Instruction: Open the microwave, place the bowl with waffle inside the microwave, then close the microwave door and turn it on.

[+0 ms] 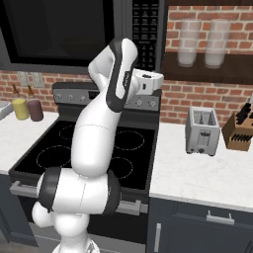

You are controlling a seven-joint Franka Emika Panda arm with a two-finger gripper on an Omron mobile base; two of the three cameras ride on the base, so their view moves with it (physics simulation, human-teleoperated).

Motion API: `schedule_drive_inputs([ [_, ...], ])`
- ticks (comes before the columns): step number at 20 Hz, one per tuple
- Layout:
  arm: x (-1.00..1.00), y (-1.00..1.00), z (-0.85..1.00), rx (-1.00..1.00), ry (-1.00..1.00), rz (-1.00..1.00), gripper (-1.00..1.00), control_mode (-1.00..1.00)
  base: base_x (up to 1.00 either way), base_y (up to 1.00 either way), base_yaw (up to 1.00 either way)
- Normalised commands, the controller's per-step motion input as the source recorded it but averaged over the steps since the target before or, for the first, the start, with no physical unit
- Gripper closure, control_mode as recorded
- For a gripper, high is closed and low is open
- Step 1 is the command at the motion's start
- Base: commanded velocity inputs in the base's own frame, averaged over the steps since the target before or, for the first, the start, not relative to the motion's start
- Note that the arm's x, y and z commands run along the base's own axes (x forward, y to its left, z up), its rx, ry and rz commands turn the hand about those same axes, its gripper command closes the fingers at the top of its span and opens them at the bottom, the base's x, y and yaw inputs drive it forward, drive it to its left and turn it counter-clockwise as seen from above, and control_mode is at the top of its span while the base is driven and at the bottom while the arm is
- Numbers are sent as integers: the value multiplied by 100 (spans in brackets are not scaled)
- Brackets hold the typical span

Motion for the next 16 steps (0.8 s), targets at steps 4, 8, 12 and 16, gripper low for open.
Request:
schedule_drive_inputs([
  [4,21,-6,0,0,0,0,-100,-100,0,0,0],
  [8,11,-5,0,0,0,0,-100,-100,0,0,0],
  [12,10,0,0,0,0,0,-100,-100,0,0,0],
  [16,13,0,0,0,0,0,-100,-100,0,0,0],
])
